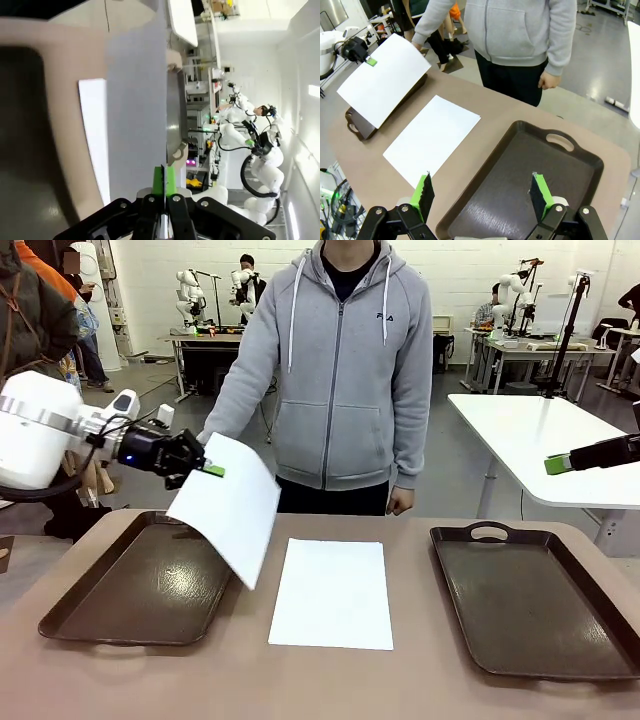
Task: Sort the A4 documents.
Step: Place the A4 Paper in the designated Handle tray.
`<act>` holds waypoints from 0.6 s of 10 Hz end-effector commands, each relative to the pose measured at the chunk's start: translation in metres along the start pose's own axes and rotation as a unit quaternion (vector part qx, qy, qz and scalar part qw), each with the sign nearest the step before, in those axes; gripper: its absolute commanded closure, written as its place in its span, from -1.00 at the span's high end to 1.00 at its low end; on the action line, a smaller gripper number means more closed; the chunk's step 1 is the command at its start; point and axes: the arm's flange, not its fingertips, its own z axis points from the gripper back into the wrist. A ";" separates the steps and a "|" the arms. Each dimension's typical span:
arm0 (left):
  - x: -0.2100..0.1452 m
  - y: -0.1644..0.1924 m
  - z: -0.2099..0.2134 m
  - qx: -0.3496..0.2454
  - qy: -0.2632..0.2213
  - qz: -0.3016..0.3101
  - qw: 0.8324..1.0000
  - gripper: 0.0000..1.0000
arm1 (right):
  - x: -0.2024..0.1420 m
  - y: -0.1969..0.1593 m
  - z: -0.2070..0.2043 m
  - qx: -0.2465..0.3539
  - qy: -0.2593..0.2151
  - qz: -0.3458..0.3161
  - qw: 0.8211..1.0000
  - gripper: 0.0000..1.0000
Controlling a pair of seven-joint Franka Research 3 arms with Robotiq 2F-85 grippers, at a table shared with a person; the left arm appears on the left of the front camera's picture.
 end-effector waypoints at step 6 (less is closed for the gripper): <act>0.018 0.053 0.042 -0.016 0.116 0.004 0.993 -0.98 | -0.001 -0.001 -0.001 0.005 -0.001 0.004 1.000 1.00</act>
